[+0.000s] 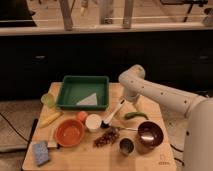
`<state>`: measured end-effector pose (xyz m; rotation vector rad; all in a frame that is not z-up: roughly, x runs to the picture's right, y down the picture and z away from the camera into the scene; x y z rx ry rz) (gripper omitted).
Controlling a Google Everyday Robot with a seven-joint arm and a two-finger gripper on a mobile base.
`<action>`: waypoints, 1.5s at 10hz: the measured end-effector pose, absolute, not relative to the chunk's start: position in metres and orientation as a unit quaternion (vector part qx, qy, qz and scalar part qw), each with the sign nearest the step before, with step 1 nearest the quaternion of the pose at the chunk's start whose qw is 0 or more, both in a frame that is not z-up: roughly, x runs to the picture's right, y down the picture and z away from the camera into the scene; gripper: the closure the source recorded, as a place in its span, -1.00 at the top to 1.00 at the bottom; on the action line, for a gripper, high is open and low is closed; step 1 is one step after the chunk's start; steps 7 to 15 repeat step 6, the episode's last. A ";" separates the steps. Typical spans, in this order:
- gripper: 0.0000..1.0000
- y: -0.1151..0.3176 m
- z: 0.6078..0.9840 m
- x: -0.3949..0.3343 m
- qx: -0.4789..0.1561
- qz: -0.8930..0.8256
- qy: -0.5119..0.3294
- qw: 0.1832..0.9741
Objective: Place pepper in paper cup
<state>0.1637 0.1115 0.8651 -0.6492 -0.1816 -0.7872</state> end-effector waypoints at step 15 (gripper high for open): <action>0.60 0.141 0.893 0.173 -0.325 -0.340 -0.087 0.878</action>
